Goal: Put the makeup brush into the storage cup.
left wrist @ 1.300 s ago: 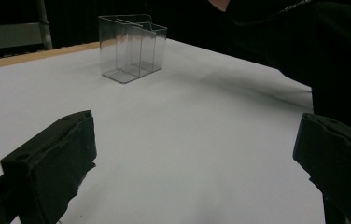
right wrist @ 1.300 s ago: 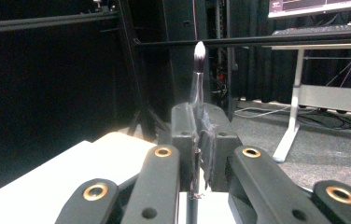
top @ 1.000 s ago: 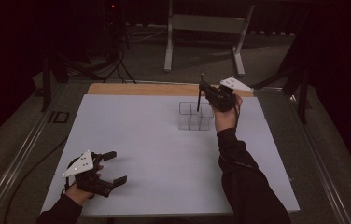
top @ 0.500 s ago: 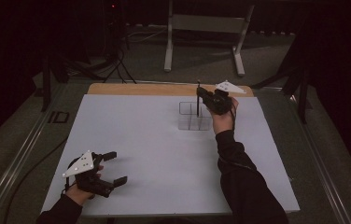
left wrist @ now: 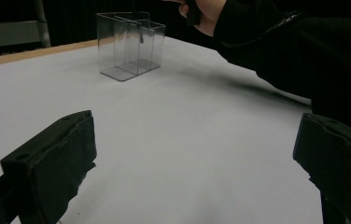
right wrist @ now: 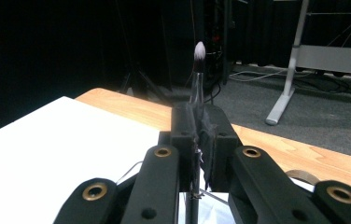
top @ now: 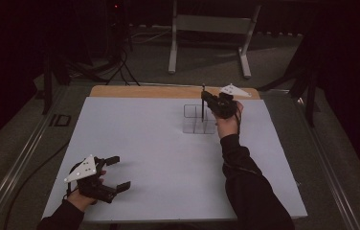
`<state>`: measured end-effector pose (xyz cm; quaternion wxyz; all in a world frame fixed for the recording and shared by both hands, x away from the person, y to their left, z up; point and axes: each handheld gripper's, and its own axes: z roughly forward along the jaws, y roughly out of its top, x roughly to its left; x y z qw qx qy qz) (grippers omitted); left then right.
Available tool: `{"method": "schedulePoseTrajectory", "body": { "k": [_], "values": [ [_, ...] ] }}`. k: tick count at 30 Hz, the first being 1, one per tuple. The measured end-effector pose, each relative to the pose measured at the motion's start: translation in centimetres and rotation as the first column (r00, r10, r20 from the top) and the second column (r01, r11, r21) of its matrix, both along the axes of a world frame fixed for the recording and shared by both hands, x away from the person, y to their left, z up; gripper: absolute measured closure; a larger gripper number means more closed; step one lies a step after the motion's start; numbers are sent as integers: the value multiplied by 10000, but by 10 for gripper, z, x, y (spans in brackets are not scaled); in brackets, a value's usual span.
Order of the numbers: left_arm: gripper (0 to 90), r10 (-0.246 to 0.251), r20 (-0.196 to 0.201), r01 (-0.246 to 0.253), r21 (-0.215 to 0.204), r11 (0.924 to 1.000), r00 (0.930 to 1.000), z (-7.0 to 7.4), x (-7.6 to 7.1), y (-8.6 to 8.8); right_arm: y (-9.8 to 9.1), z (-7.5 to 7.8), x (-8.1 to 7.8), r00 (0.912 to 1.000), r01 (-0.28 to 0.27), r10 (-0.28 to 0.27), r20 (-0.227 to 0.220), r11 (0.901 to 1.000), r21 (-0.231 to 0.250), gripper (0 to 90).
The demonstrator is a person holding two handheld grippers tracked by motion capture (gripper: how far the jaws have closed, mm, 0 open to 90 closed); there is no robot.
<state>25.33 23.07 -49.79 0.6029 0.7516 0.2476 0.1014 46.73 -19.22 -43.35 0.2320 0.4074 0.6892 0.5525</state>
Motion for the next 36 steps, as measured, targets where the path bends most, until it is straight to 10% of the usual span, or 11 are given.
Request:
{"method": "schedulePoseTrajectory", "body": {
  "k": [16, 22, 36],
  "values": [
    [7, 14, 4, -14, -46, 10000, 10000, 1, 0, 1, 6, -17, 1, 9991, -35, 14, -424, 9988, -487, 831],
    [7, 35, -10, -35, -51, 10000, 10000, 0, 0, 1, 11, -11, -5, 9991, 0, -29, -416, 9976, -688, 526],
    [8, 35, 13, -35, 2, 10000, 10000, 1, 0, 1, 9, 10, -13, 9941, -261, 185, -1068, 9972, -698, 151]
  ]
}}
